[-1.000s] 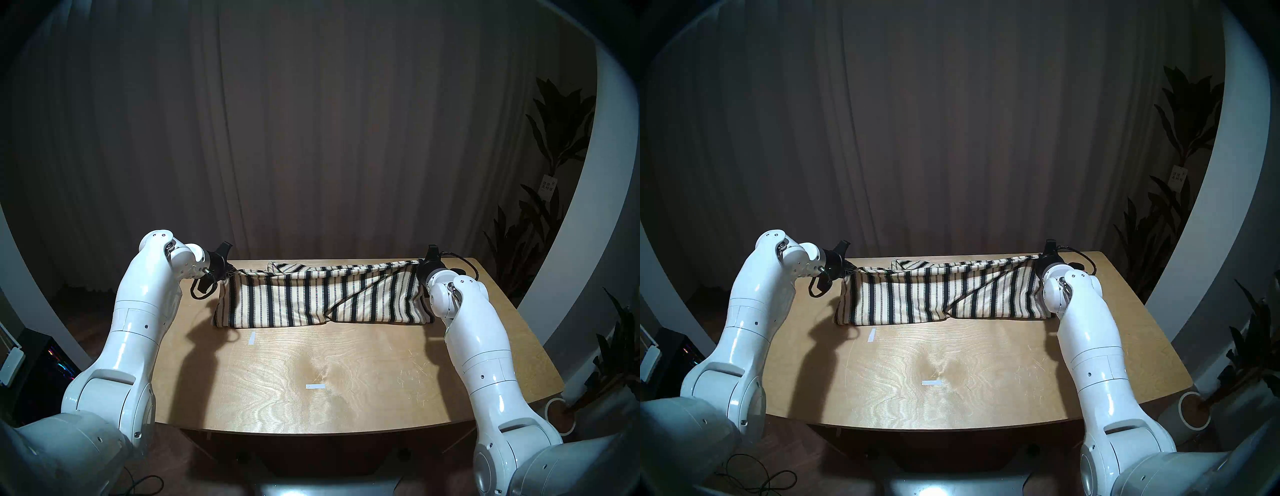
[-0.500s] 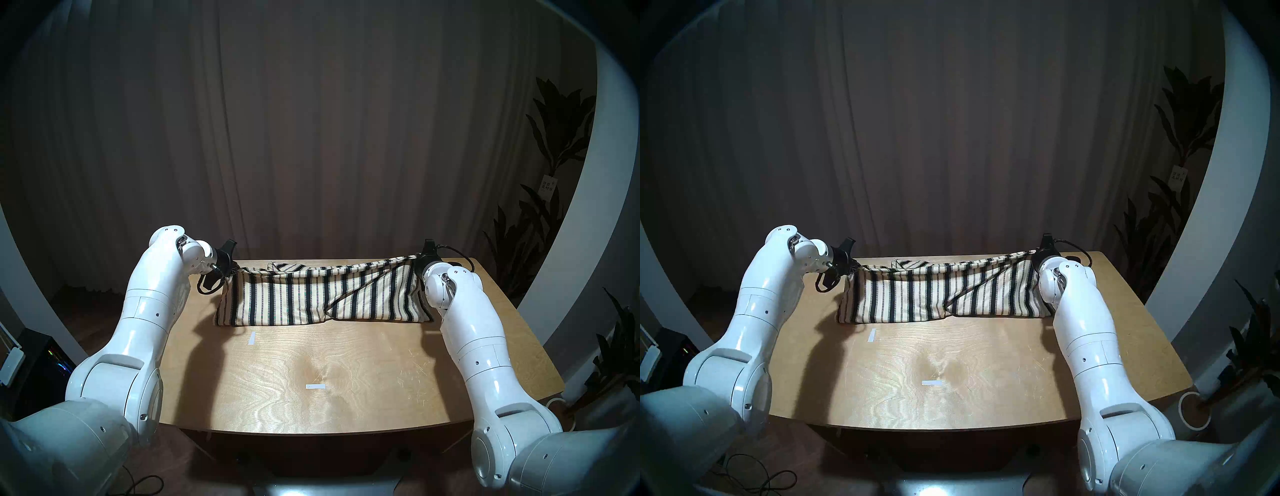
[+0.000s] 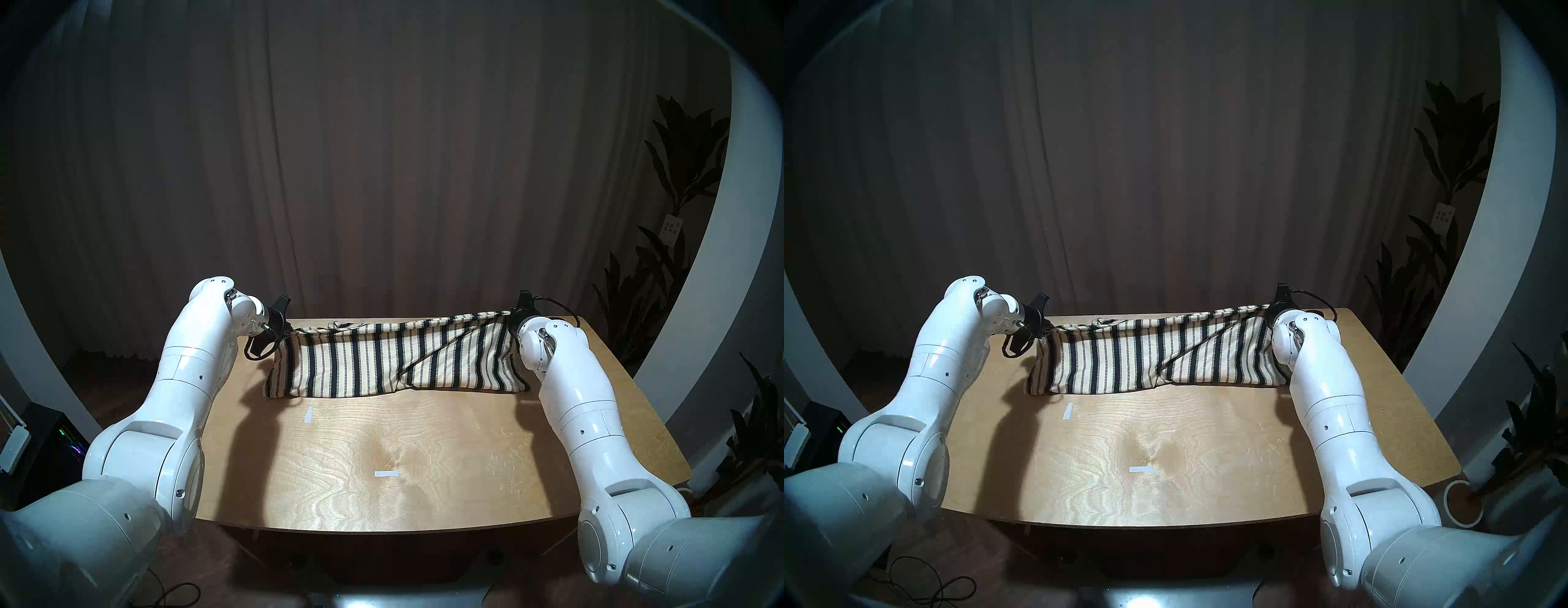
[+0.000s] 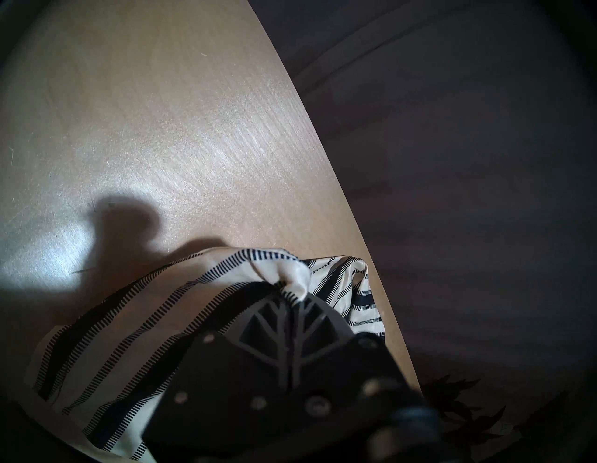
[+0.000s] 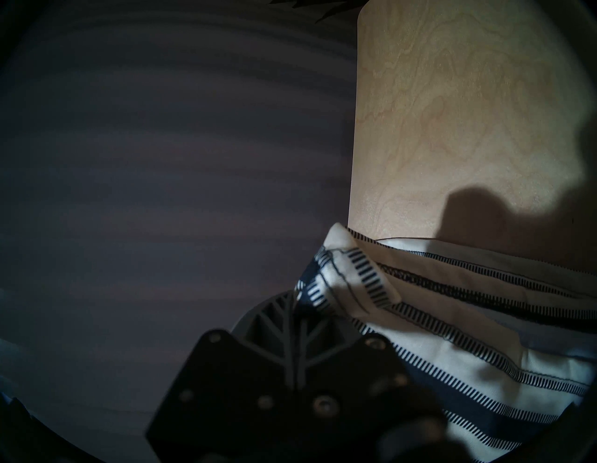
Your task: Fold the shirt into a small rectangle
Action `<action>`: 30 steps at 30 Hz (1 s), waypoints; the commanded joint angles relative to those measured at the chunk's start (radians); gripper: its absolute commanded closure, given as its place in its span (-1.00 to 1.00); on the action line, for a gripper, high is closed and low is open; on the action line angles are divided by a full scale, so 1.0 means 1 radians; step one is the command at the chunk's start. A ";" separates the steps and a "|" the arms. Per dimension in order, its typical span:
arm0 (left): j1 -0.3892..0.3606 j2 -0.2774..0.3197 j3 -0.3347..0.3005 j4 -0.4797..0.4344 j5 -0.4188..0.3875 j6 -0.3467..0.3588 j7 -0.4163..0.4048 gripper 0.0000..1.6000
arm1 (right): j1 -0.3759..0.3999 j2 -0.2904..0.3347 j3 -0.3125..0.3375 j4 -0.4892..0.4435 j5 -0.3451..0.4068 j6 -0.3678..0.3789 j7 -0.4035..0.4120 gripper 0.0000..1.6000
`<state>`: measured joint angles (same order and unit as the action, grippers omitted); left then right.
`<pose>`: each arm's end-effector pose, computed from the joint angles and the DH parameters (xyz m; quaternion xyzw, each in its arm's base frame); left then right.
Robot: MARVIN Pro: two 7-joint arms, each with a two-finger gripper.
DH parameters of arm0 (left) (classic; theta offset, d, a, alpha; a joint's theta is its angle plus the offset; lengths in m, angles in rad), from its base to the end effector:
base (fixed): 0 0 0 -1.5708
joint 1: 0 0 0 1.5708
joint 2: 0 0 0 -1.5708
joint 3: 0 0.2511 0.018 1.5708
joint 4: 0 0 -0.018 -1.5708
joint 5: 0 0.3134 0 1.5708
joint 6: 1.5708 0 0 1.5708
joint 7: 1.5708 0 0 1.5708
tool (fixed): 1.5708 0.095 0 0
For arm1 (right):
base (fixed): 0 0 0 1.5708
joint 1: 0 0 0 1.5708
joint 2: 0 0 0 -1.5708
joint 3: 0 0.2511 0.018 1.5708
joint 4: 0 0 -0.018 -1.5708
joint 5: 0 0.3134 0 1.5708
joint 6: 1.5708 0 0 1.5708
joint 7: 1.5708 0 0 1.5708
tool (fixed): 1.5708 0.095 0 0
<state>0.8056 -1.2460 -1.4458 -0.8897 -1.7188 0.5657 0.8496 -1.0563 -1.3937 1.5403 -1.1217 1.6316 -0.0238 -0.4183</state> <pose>0.5503 0.1038 -0.2229 0.8100 0.4694 0.2560 0.2409 0.5394 -0.0729 -0.2354 -0.5770 0.5804 -0.4508 0.3564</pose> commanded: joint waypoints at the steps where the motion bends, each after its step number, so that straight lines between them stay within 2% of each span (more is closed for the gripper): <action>1: -0.074 0.001 0.001 0.019 0.018 -0.022 -0.021 1.00 | 0.058 0.002 -0.003 0.014 -0.008 -0.004 0.007 1.00; 12: -0.101 -0.010 0.017 0.085 0.040 -0.047 -0.044 1.00 | 0.088 -0.003 -0.021 0.071 -0.016 -0.005 0.008 1.00; 14: -0.106 -0.012 0.019 0.097 0.044 -0.051 -0.049 0.94 | 0.094 -0.003 -0.025 0.080 -0.017 -0.005 0.008 1.00; 15: -0.109 -0.013 0.021 0.102 0.046 -0.053 -0.050 1.00 | 0.097 -0.003 -0.026 0.085 -0.018 -0.006 0.008 1.00; 25: -0.135 -0.023 0.033 0.146 0.063 -0.073 -0.069 1.00 | 0.122 -0.002 -0.037 0.125 -0.026 -0.007 0.010 1.00; 29: -0.147 -0.029 0.041 0.170 0.073 -0.083 -0.079 0.49 | 0.135 -0.002 -0.042 0.146 -0.030 -0.009 0.010 1.00; 30: -0.150 -0.030 0.042 0.174 0.074 -0.085 -0.081 0.42 | 0.137 -0.002 -0.043 0.149 -0.030 -0.009 0.010 0.82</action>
<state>0.7160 -1.2733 -1.4073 -0.7182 -1.6582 0.4990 0.7857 -0.9708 -1.3960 1.4958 -0.9740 1.6061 -0.0261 -0.4169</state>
